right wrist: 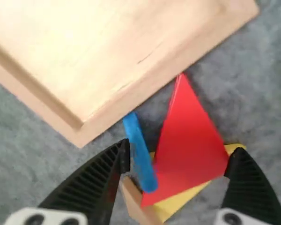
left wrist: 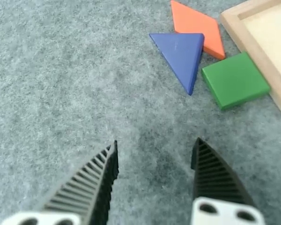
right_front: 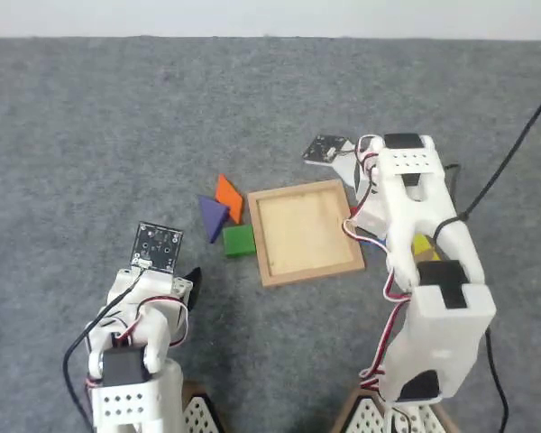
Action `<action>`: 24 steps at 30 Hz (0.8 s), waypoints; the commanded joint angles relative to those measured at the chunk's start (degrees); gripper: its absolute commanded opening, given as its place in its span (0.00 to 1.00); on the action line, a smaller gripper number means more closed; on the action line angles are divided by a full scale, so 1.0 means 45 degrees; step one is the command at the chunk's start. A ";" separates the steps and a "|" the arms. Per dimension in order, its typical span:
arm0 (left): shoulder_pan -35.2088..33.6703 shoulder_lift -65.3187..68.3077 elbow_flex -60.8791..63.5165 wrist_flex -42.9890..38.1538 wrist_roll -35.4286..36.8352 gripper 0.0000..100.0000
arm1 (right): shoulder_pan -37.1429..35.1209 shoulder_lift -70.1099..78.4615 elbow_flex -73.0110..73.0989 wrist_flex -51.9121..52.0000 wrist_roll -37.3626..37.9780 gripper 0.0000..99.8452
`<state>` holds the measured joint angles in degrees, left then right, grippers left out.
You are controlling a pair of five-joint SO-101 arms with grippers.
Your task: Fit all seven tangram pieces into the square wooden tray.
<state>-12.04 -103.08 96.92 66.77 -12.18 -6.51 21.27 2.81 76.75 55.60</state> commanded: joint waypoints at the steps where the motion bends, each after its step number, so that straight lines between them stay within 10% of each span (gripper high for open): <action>1: 0.0020 -0.0274 -0.0107 0.0078 -0.0215 0.25 | 0.0537 0.0283 -0.0684 -0.0400 0.0469 0.33; 11: 0.0020 -0.0274 -0.0107 0.0078 -0.0215 0.25 | 0.1358 0.0127 -0.0723 -0.0440 0.0352 0.33; 24: 0.0020 -0.0274 -0.0107 0.0078 -0.0215 0.25 | 0.3272 -0.0518 -0.0860 -0.1514 -0.4142 0.33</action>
<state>-12.04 -103.08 96.92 66.77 -12.18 6.33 24.53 1.67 70.42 41.80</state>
